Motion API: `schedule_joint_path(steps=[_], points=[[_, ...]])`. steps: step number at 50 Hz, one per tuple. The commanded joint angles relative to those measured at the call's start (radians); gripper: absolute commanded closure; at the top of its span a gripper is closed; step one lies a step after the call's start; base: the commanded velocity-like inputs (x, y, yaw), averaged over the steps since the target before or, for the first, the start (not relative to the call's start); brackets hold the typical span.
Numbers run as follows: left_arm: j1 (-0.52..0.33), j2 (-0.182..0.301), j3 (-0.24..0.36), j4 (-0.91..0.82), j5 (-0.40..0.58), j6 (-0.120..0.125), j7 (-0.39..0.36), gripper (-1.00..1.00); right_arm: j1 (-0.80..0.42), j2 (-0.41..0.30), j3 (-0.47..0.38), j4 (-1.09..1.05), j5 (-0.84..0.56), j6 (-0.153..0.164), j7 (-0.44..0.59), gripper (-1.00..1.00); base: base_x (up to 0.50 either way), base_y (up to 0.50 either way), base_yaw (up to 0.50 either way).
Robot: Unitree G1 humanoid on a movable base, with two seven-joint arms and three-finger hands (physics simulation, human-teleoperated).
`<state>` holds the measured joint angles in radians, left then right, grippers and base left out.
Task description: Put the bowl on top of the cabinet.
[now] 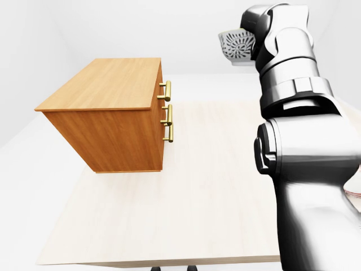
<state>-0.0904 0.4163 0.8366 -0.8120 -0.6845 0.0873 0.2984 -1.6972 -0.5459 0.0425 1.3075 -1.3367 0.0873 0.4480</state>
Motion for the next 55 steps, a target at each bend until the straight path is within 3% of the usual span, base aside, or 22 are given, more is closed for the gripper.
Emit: schedule_joint_path(steps=[1,11,15,25,38,46,47,55], points=[[0.002,-0.003,-0.006,0.004,0.004,0.0,-0.003,-1.0,-0.146,0.189,0.028,0.032,-0.176,0.0,-0.155,1.0,0.0,0.0,0.0],[0.005,-0.011,-0.012,0.003,0.009,0.0,-0.007,-1.0,-0.164,0.313,0.029,0.04,-0.266,0.0,-0.315,1.0,0.0,0.0,0.0],[0.005,-0.012,-0.009,0.0,0.006,0.0,-0.006,-1.0,-0.163,0.339,0.054,0.044,-0.325,0.0,-0.349,1.0,0.0,0.0,0.0],[0.006,-0.015,-0.008,0.0,0.007,0.0,-0.009,-1.0,-0.158,0.423,0.016,0.038,-0.314,0.0,-0.411,1.0,0.0,0.0,0.0],[0.01,-0.02,-0.01,0.004,0.008,0.0,-0.012,-1.0,-0.185,0.502,0.011,0.031,-0.269,0.0,-0.442,1.0,0.0,0.0,0.0],[0.01,-0.019,-0.007,0.009,0.004,0.0,-0.014,-1.0,-0.198,0.537,-0.03,0.027,-0.146,0.0,-0.412,1.0,0.0,0.0,0.0],[0.01,-0.018,-0.007,0.008,0.003,0.0,-0.013,-1.0,-0.201,0.546,-0.067,0.026,-0.089,0.0,-0.386,1.0,0.0,0.0,0.0],[0.009,-0.009,0.006,0.007,-0.016,0.0,-0.005,-1.0,-0.214,0.55,-0.034,0.029,-0.014,0.0,-0.364,1.0,0.0,0.0,0.0]])
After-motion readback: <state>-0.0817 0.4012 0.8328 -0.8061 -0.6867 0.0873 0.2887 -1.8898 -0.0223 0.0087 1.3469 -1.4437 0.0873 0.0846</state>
